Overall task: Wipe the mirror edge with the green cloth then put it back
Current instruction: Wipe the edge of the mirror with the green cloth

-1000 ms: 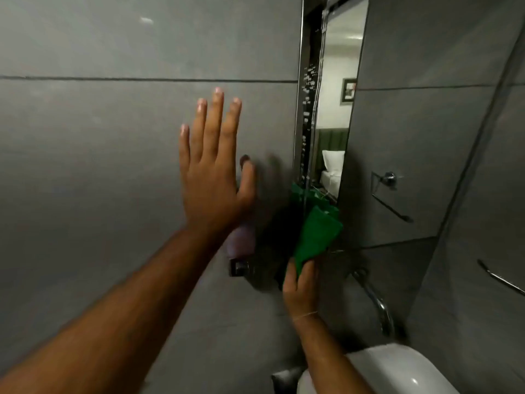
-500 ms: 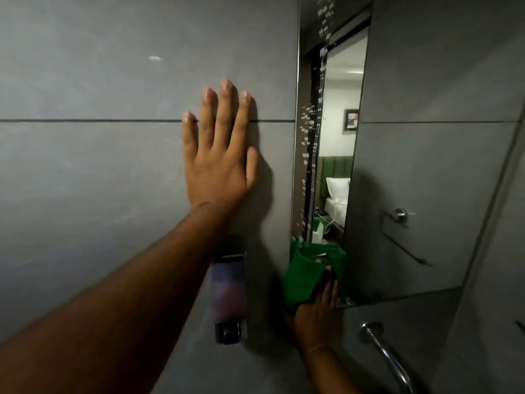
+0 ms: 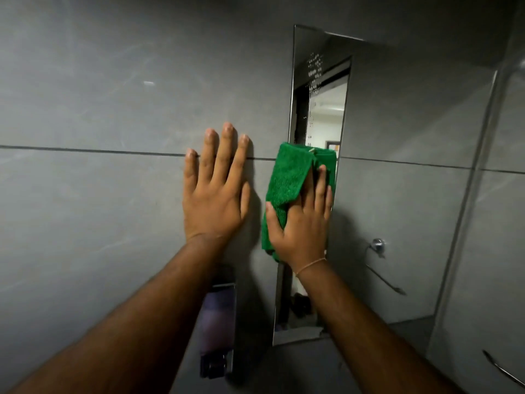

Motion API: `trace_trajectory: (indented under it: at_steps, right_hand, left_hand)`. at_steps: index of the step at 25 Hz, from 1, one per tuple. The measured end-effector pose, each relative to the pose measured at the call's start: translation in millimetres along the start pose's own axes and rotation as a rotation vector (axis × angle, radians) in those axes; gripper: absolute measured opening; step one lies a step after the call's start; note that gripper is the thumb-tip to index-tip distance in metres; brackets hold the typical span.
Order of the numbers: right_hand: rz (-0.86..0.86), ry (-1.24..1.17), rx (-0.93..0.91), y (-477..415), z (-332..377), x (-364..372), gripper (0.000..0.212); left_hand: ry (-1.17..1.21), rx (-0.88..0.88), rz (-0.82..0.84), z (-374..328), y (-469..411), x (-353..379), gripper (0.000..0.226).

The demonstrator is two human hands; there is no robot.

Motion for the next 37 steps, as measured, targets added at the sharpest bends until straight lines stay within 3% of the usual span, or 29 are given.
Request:
trace_trajectory:
  at_steps: [12,17,22,25,32,37]
  right_hand:
    - [-0.148,0.032,-0.027,-230.4,-40.0,-40.5,0.058]
    - [-0.152,-0.021,-0.043,-236.9,-45.2,-42.8,0.048]
    - [-0.180,-0.051,-0.051,-230.6,-83.1,-49.0,0.067]
    - [-0.182,-0.006,-0.007,-221.3,-128.6,-54.1,0.069]
    - [-0.229,-0.022,0.146,-201.5,-250.9,-67.5,0.074]
    - [-0.179,-0.059,0.365,-188.4,-320.6,-78.0,0.082]
  left_hand:
    - [-0.030,0.086,0.013,-10.0,-5.7,5.8,0.080]
    - [0.066,0.073,-0.029,-41.7,-20.6,8.6,0.076]
    - [0.076,0.106,-0.026,-40.1,-18.5,14.6,0.075]
    - [0.119,0.015,-0.013,-54.1,-16.6,14.6,0.076]
    - [0.129,-0.023,-0.048,-65.3,-14.7,28.6,0.071]
    - [0.135,-0.046,-0.046,-65.9,-13.7,34.0,0.072]
Point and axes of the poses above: each hand's wrist, its own y-axis away from the middle knuckle, its own x-axis out of the palm, z = x × y, the point moved 2 cm from there along -y, towards the middle knuckle, and after that the axes turned 13 degrees about -x, right-handed, at the moved point
